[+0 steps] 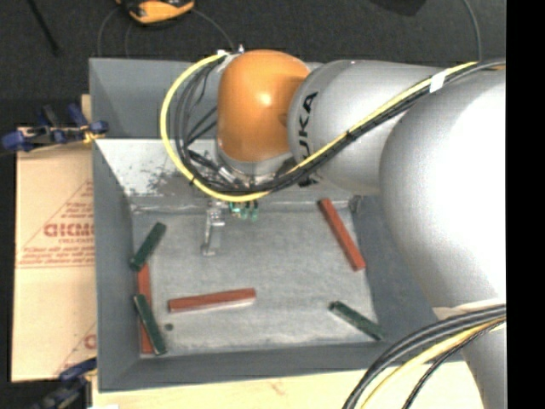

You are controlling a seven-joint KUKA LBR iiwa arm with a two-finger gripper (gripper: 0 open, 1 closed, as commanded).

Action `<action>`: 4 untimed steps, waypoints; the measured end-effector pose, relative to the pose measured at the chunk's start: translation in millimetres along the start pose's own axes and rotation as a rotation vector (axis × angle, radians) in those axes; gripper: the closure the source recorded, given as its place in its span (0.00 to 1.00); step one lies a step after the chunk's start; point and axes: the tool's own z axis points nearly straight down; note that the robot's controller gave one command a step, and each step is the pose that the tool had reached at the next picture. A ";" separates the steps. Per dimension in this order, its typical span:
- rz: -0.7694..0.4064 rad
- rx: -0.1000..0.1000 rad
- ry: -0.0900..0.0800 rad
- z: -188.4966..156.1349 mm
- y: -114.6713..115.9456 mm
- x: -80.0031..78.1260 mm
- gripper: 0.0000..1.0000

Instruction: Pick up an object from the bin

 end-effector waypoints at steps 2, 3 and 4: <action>-0.012 -0.001 0.000 61.0 35.0 -2.7 0.00; 0.075 0.001 -0.002 69.0 52.1 -3.9 0.00; -0.222 0.001 -0.002 71.9 69.7 -7.0 0.00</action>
Offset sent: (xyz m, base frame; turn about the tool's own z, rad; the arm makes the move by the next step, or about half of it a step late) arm 0.0143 0.0265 -0.0789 0.1079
